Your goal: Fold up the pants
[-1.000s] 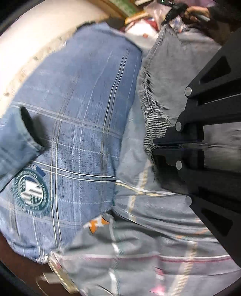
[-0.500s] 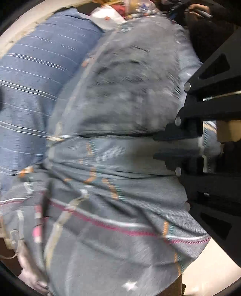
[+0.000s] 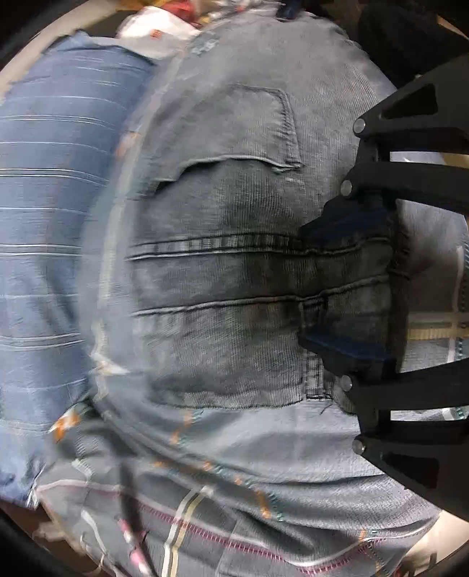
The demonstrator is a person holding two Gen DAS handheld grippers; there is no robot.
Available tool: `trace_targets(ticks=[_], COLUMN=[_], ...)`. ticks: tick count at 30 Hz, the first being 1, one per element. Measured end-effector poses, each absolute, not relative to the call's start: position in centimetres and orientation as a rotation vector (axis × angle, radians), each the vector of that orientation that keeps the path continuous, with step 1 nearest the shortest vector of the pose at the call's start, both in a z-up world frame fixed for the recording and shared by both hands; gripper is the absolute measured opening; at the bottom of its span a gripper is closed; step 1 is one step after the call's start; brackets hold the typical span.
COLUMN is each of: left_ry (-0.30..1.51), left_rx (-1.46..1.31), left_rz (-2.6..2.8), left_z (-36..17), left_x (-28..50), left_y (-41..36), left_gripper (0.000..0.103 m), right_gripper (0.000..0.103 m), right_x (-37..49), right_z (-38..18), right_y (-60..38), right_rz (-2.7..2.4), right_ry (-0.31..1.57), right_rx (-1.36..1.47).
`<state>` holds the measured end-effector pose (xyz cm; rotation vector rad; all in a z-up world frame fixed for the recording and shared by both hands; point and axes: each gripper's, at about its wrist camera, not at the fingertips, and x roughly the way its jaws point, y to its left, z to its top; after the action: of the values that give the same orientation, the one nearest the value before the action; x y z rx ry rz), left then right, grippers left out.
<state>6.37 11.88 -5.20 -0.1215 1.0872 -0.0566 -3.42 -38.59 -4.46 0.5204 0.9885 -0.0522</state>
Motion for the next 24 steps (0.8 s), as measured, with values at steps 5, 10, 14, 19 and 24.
trace_targets(ticks=[5,10,14,19,24], left_ry=[0.983,1.059,1.052,0.971,0.896], left_rx=[-0.106,-0.034,-0.107,-0.151,-0.124], left_rz=[-0.075,-0.036,-0.011,-0.044,-0.081], left_z=[-1.4,-4.6,-5.0,-2.1,-1.1], left_x=[5.9,7.0,6.7,5.2,4.6], left_y=[10.9,10.3,11.1,10.7,9.5], left_gripper=[0.055,0.064,0.071,0.071,0.071], right_gripper=[0.065,0.066,0.065,0.065,0.066], right_x=[-2.6,2.5,2.6,-1.4,-9.5], right_z=[1.8,-0.6,-2.4,1.3,-1.1], right_y=[-36.7,-37.6,-40.9,-39.5,-40.1], right_rz=[0.044,0.067,-0.028,-0.003,0.0], right_ry=[0.856,0.9,0.86,0.801,0.763], right_rx=[0.47,0.519,0.715,0.638,0.777])
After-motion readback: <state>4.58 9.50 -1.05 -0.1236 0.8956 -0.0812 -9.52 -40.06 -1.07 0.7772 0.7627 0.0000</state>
